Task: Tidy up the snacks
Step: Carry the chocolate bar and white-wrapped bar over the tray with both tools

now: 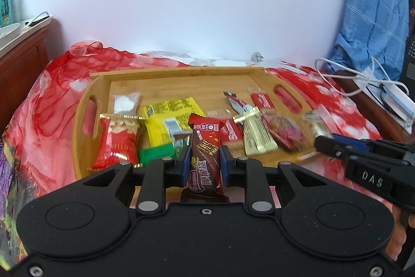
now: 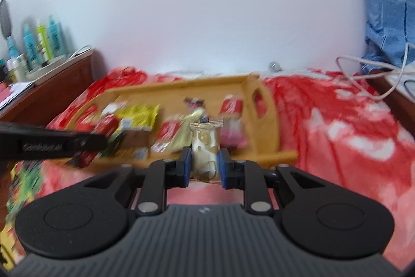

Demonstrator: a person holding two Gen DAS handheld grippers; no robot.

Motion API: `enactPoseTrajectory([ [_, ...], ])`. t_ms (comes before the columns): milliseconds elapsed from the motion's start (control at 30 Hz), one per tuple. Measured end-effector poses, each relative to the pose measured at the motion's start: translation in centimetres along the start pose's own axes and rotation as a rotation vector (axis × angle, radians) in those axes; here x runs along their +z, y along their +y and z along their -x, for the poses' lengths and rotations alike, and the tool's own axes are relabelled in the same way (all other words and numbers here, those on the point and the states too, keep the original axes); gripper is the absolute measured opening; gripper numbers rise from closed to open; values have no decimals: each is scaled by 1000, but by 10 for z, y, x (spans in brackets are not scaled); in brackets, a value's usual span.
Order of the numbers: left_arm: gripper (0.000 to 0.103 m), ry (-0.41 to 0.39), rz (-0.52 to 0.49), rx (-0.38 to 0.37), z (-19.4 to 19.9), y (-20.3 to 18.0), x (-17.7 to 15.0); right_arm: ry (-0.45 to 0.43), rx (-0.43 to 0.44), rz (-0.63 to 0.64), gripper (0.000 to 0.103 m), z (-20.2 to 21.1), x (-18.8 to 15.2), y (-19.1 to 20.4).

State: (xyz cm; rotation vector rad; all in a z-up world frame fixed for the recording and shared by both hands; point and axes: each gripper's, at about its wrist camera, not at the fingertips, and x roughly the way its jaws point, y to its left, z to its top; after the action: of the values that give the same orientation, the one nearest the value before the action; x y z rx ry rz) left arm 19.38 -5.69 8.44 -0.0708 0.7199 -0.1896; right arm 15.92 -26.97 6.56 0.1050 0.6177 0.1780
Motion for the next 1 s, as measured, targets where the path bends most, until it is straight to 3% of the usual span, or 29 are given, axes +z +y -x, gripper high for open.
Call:
enactPoseTrajectory([
  [200,22,7,63,11,-23,2,19,18,-33,-29,26,-25,15,-23],
  [500,22,21,49,41,-53,-12,28,53,-38,-32,26,-57,17,-28],
  [1000,22,38,28,73,-77,-20,27,63,-7,-21,26,-75,22,-28],
])
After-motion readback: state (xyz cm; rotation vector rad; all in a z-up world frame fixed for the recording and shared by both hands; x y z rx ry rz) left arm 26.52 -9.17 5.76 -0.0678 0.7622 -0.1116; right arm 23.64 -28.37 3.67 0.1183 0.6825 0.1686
